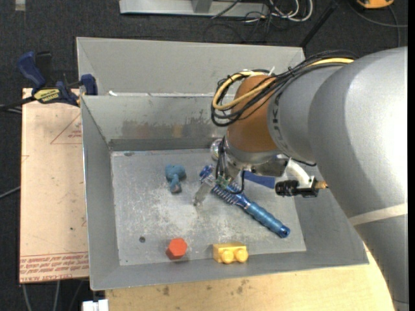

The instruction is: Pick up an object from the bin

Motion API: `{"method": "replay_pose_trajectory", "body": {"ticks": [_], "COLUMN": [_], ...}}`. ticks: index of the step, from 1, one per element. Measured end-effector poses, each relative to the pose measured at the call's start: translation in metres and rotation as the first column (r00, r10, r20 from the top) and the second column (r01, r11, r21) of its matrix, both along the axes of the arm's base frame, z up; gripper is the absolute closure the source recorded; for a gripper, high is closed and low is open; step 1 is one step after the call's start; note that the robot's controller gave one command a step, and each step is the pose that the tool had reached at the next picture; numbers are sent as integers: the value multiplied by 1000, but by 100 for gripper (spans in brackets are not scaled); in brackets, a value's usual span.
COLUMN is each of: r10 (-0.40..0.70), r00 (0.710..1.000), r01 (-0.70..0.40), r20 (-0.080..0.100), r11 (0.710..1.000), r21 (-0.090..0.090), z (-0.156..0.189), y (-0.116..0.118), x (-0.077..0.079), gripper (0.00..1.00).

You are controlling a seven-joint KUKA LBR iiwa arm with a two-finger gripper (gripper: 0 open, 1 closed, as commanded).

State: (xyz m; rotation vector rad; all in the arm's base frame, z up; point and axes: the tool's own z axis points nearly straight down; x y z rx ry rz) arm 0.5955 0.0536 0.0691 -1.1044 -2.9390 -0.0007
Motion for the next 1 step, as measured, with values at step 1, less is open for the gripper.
{"method": "replay_pose_trajectory", "body": {"ticks": [1], "r10": [3], "r00": [1000], "r01": [-3], "r20": [1], "r11": [1000], "r21": [0], "z": [0], "y": [0], "x": [0], "gripper": [0]}}
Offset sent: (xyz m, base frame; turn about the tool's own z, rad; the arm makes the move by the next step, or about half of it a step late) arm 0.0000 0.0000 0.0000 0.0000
